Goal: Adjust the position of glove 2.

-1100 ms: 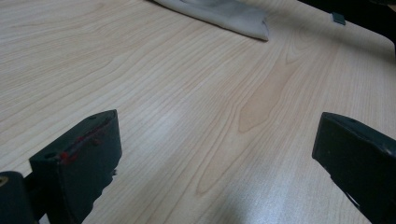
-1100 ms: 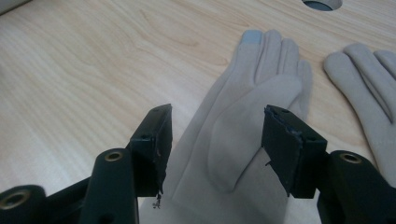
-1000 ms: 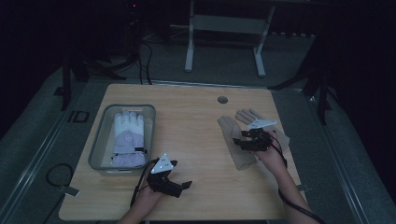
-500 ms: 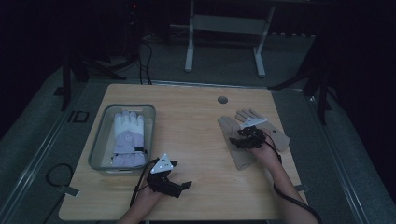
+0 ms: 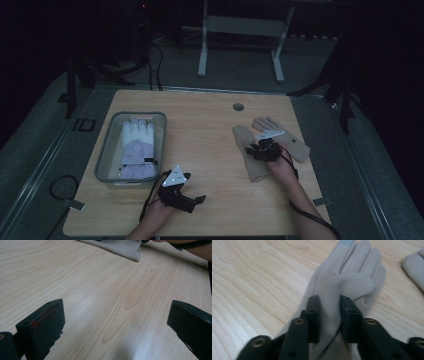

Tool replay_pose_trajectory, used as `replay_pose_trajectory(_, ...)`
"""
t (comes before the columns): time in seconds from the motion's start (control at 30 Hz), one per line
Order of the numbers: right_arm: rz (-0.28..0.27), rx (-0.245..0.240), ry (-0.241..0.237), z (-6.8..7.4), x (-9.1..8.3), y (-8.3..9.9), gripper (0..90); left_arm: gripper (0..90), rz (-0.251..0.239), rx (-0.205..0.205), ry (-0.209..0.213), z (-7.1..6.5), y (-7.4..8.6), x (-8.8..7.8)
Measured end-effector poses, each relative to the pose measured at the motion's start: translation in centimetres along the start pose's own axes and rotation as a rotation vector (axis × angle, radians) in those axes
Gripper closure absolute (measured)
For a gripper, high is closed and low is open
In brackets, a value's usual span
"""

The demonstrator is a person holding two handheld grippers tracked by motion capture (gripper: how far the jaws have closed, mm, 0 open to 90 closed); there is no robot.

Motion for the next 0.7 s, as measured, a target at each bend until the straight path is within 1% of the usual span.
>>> replay_pose_trajectory(0.07,0.011,0.041,0.008,0.4,-0.1,-0.1,75.5,1.5,-0.002,-0.001,-0.004,0.0,0.0,0.0)
replay_pose_trajectory(0.1,0.02,0.068,0.022,0.9,-0.3,-0.3,76.4,1.5,-0.003,0.0,-0.004,0.0,0.0,0.0)
replay_pose_trajectory(0.13,0.018,0.083,0.029,1.2,-0.4,-0.5,76.9,1.5,-0.004,0.001,-0.005,0.0,-0.1,0.0)
replay_pose_trajectory(0.17,0.014,0.116,0.036,1.6,-0.7,-0.7,77.0,1.5,-0.004,0.0,-0.005,0.0,-0.1,0.0)
replay_pose_trajectory(0.2,0.004,0.136,0.04,1.9,-0.9,-1.0,77.1,1.5,-0.004,-0.001,-0.006,0.0,-0.1,0.0)
replay_pose_trajectory(0.23,-0.013,0.17,0.041,2.6,-1.4,-1.6,77.3,1.5,-0.006,-0.002,-0.007,0.0,-0.1,0.0)
replay_pose_trajectory(0.3,-0.026,0.203,0.052,3.5,-1.9,-2.2,77.3,1.5,-0.003,0.001,-0.008,0.0,-0.1,0.0)
replay_pose_trajectory(0.37,-0.041,0.249,0.057,4.6,-2.4,-2.9,77.3,1.5,-0.005,0.005,-0.008,0.0,-0.1,-0.1)
replay_pose_trajectory(0.4,-0.042,0.253,0.07,5.0,-2.5,-3.1,77.3,1.5,-0.011,0.007,-0.007,-0.1,-0.2,-0.2)
replay_pose_trajectory(0.47,-0.05,0.289,0.091,6.1,-2.7,-3.6,77.3,1.5,-0.019,0.013,-0.008,-0.2,-0.3,-0.3)
replay_pose_trajectory(0.5,-0.056,0.3,0.116,6.6,-2.9,-3.9,77.3,1.5,-0.024,0.015,-0.009,-0.2,-0.3,-0.3)
replay_pose_trajectory(0.53,-0.061,0.313,0.127,6.8,-2.9,-4.0,77.3,1.5,-0.029,0.018,-0.01,-0.2,-0.3,-0.4)
replay_pose_trajectory(0.6,-0.056,0.31,0.162,7.3,-3.1,-4.4,77.3,1.5,-0.034,0.023,-0.015,-0.2,-0.3,-0.5)
replay_pose_trajectory(0.63,-0.063,0.32,0.186,7.7,-3.3,-4.6,77.3,1.5,-0.036,0.022,-0.016,-0.2,-0.3,-0.6)
replay_pose_trajectory(0.7,-0.064,0.307,0.218,8.3,-3.5,-4.9,77.2,1.4,-0.042,0.018,-0.018,-0.2,-0.3,-0.6)
Point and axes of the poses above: each handheld gripper's, and its own axes: x roughly forward along the jaws, y roughly out of its underside, z roughly to its left, the point moved 3 cm from there along x, roughly forward along the jaws, and after that the axes turned 8 degrees about y, right-handed, at the moved point
